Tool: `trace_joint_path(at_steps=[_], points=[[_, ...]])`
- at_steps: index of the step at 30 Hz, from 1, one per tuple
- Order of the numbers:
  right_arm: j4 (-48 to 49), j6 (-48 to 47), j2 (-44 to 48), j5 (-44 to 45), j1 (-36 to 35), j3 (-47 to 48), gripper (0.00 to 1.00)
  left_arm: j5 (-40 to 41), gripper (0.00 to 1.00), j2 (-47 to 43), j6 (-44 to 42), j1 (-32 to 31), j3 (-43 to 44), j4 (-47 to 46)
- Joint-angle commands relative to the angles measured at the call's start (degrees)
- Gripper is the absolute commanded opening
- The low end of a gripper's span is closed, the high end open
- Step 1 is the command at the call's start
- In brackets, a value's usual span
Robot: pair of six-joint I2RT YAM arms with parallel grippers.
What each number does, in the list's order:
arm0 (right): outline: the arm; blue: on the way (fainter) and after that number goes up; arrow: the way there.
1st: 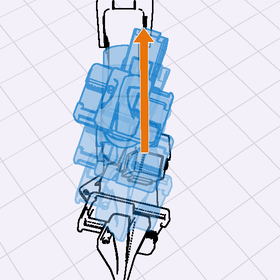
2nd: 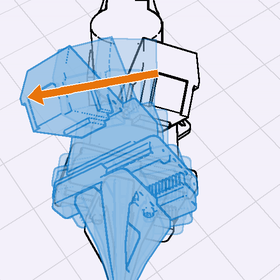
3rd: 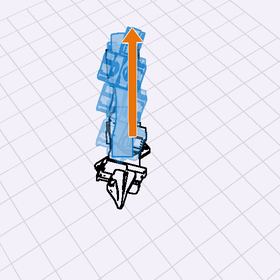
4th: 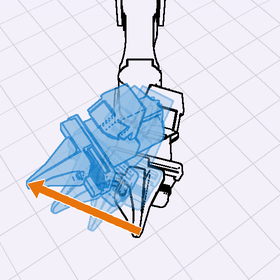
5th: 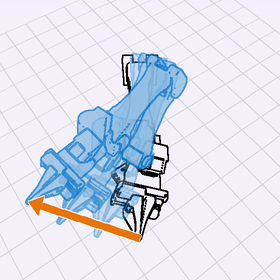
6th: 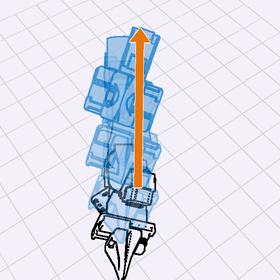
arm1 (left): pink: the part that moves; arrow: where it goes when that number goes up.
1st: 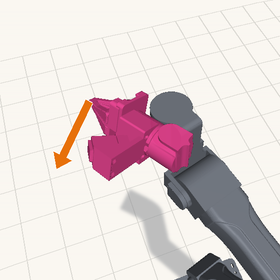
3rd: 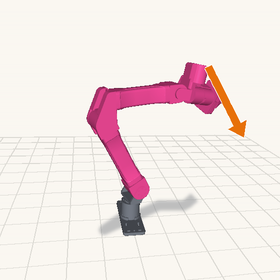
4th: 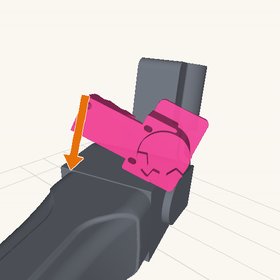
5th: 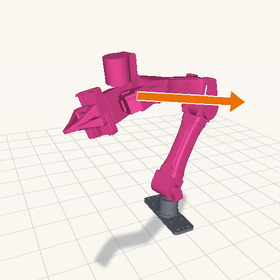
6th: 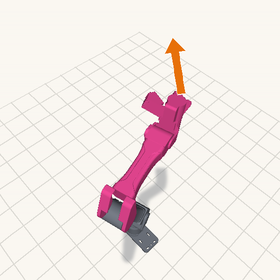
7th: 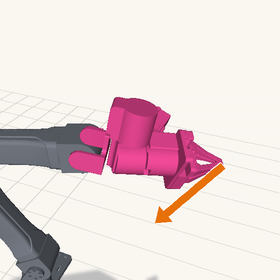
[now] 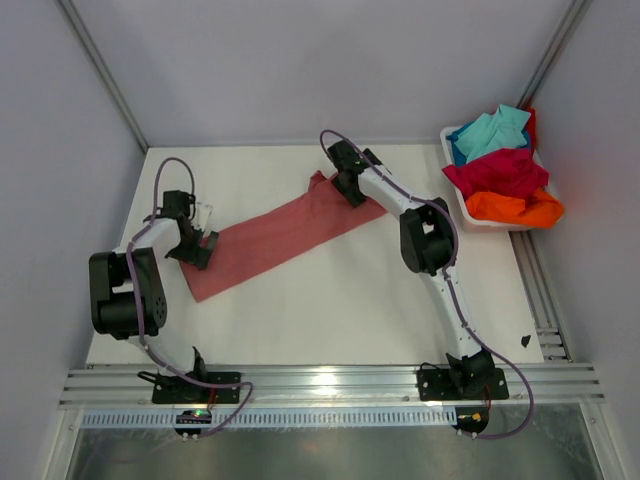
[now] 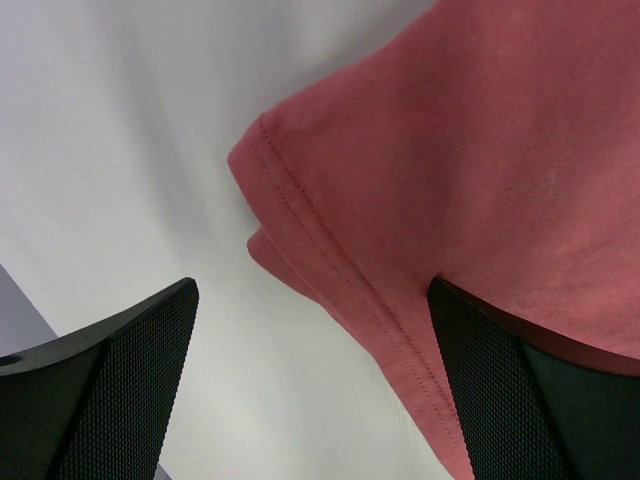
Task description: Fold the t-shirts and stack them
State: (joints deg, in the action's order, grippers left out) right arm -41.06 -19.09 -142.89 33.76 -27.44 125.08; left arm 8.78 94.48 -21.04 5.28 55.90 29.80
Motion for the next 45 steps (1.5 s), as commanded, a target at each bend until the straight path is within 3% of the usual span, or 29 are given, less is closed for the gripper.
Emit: trace_joint_path(at_steps=[1, 10, 20, 27, 38, 45], points=[[0.4, 1.9, 1.5, -2.2, -0.1, -1.3, 0.98, -1.7, 0.99, 3.5, 0.7, 2.5, 3.3, -1.2], [0.0, 2.2, -0.2, -2.5, -0.1, 1.7, 0.98, -2.0, 0.99, 2.6, -4.5, 2.9, 1.3, 4.0], [0.0, 2.4, -3.3, -2.8, -0.1, 4.7, 0.98, -11.0, 0.99, -3.3, -11.6, 2.5, -2.5, 13.6], [-0.7, 3.0, -4.0, -3.6, -0.1, 7.5, 0.98, -10.4, 0.99, -6.9, -15.6, -3.2, -5.9, 15.3], [-1.2, 3.1, -4.2, -3.7, -0.1, 7.7, 0.98, -9.2, 0.99, -2.9, -12.4, -22.1, -1.3, 17.0], [-1.6, 2.7, -3.8, -3.4, 0.0, 7.1, 0.98, -8.4, 0.99, -1.9, -7.8, -24.2, 3.2, 15.3]])
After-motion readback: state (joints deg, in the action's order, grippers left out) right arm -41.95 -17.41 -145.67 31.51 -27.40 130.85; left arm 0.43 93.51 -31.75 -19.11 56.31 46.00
